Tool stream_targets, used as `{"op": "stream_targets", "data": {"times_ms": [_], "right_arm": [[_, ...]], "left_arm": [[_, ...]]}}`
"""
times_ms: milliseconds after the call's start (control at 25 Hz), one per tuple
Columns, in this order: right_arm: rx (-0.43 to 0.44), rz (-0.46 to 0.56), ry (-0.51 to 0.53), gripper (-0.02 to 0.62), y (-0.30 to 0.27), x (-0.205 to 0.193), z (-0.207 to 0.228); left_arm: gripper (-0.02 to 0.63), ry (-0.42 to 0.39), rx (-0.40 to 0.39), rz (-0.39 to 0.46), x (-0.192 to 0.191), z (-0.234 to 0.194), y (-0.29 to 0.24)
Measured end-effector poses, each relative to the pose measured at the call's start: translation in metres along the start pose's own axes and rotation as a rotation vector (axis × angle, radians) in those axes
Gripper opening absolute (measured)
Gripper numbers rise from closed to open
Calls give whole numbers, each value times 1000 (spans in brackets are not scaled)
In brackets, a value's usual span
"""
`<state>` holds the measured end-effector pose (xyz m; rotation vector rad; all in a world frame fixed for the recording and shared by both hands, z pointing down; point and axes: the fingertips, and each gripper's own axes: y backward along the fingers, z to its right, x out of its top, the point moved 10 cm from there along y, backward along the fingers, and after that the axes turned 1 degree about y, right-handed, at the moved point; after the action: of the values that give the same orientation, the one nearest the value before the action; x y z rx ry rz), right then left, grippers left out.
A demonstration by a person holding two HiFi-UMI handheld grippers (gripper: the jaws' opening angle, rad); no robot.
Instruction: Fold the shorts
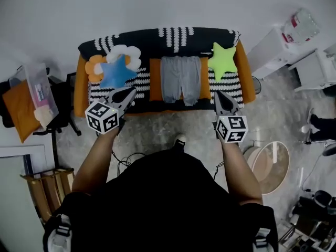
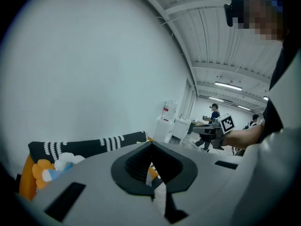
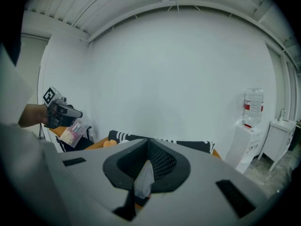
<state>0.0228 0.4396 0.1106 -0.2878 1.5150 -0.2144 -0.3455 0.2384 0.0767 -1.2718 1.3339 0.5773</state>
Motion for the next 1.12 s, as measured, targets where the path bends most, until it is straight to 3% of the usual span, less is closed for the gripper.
{"op": "stream_targets", "data": {"times_ms": [440,720,880,1120], "right_arm": [[68,-51,-24,15,-63,-2,89],[49,-52,-31,15,-80,6,122],[31,-58,-52,6,-86,8,130],[115,-96,-87,2,-117,8,121]], "left_arm": [[15,5,105,-19,22,15,-84],[17,-32,184,-13,35,25,-114],[17,-45,172,-22,38,25,-129],[17,-24,133,-36,35,6,-154]]}}
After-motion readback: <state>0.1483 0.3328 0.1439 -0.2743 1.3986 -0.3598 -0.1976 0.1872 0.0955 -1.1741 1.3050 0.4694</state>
